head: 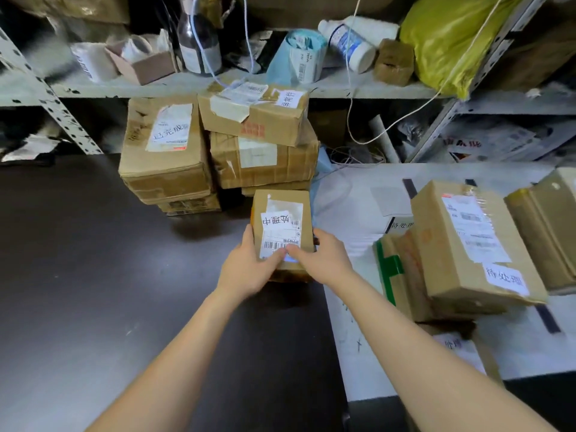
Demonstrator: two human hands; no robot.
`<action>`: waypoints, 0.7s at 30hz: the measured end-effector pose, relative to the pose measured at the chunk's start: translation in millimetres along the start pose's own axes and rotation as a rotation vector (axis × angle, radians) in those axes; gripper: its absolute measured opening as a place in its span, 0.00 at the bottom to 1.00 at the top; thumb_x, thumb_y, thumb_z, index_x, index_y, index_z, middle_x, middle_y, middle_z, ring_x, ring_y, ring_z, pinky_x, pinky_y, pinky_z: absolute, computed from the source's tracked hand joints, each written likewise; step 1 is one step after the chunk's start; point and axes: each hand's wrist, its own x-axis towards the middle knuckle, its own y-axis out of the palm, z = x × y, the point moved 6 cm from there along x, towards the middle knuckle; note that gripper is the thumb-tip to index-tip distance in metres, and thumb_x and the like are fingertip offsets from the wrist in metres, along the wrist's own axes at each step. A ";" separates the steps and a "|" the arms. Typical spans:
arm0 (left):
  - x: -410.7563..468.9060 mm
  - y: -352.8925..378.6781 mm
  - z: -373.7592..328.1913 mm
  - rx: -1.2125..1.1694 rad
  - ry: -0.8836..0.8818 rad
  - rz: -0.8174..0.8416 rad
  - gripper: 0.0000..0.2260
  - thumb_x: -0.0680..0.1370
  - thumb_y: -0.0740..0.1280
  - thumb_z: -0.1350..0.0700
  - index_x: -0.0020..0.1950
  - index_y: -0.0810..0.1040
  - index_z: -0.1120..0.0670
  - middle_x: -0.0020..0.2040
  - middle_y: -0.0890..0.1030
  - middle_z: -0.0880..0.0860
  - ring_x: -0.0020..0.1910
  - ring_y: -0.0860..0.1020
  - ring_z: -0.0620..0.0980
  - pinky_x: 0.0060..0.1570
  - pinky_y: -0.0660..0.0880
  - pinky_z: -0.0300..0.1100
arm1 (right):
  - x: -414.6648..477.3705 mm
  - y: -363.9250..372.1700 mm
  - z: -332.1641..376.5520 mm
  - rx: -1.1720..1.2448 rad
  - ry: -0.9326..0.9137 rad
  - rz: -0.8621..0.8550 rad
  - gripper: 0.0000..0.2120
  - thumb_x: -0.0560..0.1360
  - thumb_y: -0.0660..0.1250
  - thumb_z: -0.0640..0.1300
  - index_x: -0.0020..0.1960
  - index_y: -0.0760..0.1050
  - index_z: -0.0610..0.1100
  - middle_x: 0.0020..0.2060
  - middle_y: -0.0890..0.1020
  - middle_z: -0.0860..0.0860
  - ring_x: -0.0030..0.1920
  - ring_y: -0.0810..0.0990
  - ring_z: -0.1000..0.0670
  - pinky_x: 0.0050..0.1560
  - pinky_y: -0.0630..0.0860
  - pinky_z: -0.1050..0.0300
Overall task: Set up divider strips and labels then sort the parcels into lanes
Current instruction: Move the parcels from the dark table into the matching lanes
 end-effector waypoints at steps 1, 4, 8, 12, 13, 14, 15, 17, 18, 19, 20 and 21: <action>-6.0 -2.8 -4.2 0.004 0.006 -0.023 0.28 0.76 0.69 0.39 0.72 0.65 0.46 0.65 0.80 0.48 0.60 0.79 0.56 0.53 0.76 0.50 | -5.7 -3.6 3.2 0.005 -0.017 -0.005 0.23 0.75 0.74 0.53 0.68 0.77 0.50 0.62 0.82 0.55 0.60 0.81 0.53 0.49 0.76 0.64; -28.1 -13.1 -18.9 0.042 0.007 -0.125 0.28 0.77 0.67 0.39 0.74 0.65 0.46 0.65 0.80 0.51 0.61 0.78 0.58 0.54 0.75 0.51 | -28.2 -18.2 13.1 0.026 -0.065 0.001 0.24 0.75 0.74 0.55 0.68 0.77 0.51 0.62 0.83 0.56 0.59 0.81 0.54 0.55 0.80 0.58; -73.6 -28.7 -50.7 0.080 0.004 -0.314 0.30 0.77 0.65 0.35 0.75 0.66 0.46 0.64 0.82 0.53 0.62 0.78 0.60 0.56 0.75 0.53 | -66.4 -53.6 29.6 0.042 -0.162 -0.008 0.22 0.74 0.74 0.57 0.66 0.79 0.52 0.59 0.84 0.56 0.57 0.82 0.53 0.58 0.80 0.54; -138.5 -31.7 -107.8 0.095 0.046 -0.455 0.27 0.78 0.64 0.36 0.73 0.68 0.46 0.62 0.82 0.54 0.61 0.77 0.62 0.55 0.73 0.54 | -119.1 -110.0 40.0 0.058 -0.280 -0.019 0.21 0.74 0.74 0.58 0.64 0.79 0.52 0.58 0.84 0.55 0.57 0.82 0.51 0.58 0.79 0.51; -156.4 -30.9 -124.3 0.100 0.064 -0.484 0.27 0.78 0.63 0.36 0.73 0.69 0.47 0.61 0.82 0.54 0.60 0.78 0.62 0.54 0.73 0.54 | -134.5 -126.6 40.5 0.068 -0.308 -0.024 0.21 0.74 0.73 0.58 0.64 0.79 0.52 0.57 0.84 0.56 0.57 0.82 0.52 0.57 0.79 0.52; -174.0 -29.0 -141.7 0.100 0.085 -0.508 0.27 0.78 0.63 0.36 0.72 0.70 0.47 0.61 0.82 0.54 0.60 0.78 0.62 0.53 0.72 0.53 | -149.4 -144.1 39.6 0.078 -0.330 -0.033 0.20 0.74 0.73 0.58 0.63 0.79 0.52 0.55 0.84 0.57 0.56 0.82 0.53 0.56 0.79 0.54; -190.9 -25.6 -159.0 0.098 0.106 -0.526 0.26 0.78 0.63 0.36 0.72 0.70 0.47 0.60 0.83 0.53 0.60 0.78 0.62 0.53 0.72 0.53 | -163.7 -161.8 37.3 0.084 -0.351 -0.046 0.19 0.74 0.73 0.58 0.63 0.80 0.53 0.54 0.84 0.58 0.55 0.82 0.54 0.54 0.78 0.56; -220.1 -15.1 -191.5 0.099 0.127 -0.545 0.26 0.78 0.63 0.35 0.70 0.71 0.47 0.60 0.83 0.54 0.59 0.78 0.62 0.53 0.72 0.52 | -190.6 -197.9 30.1 0.081 -0.391 -0.083 0.20 0.73 0.73 0.60 0.61 0.81 0.52 0.54 0.84 0.58 0.54 0.82 0.54 0.55 0.79 0.54; -233.3 -8.2 -207.5 0.100 0.138 -0.548 0.26 0.77 0.63 0.34 0.69 0.72 0.47 0.59 0.83 0.54 0.59 0.78 0.62 0.53 0.72 0.52 | -202.6 -216.3 25.0 0.079 -0.401 -0.103 0.20 0.73 0.73 0.60 0.61 0.81 0.52 0.53 0.84 0.58 0.53 0.83 0.53 0.56 0.80 0.53; -245.5 0.2 -223.9 0.102 0.153 -0.548 0.26 0.76 0.62 0.33 0.68 0.72 0.47 0.59 0.83 0.55 0.58 0.78 0.62 0.53 0.73 0.52 | -214.0 -234.9 18.8 0.081 -0.407 -0.122 0.21 0.73 0.72 0.61 0.61 0.81 0.52 0.53 0.85 0.57 0.53 0.83 0.53 0.56 0.80 0.51; -256.4 9.8 -240.0 0.109 0.168 -0.545 0.26 0.76 0.62 0.33 0.67 0.73 0.47 0.58 0.83 0.55 0.58 0.79 0.63 0.54 0.73 0.52 | -224.1 -253.6 11.3 0.083 -0.406 -0.142 0.21 0.73 0.72 0.61 0.61 0.81 0.52 0.53 0.85 0.57 0.53 0.83 0.53 0.56 0.81 0.50; -265.3 20.9 -255.7 0.119 0.182 -0.537 0.26 0.76 0.62 0.33 0.67 0.73 0.47 0.58 0.83 0.56 0.57 0.79 0.63 0.54 0.73 0.52 | -234.0 -272.4 2.9 0.084 -0.403 -0.159 0.21 0.73 0.72 0.61 0.61 0.82 0.52 0.52 0.85 0.57 0.53 0.83 0.53 0.56 0.81 0.49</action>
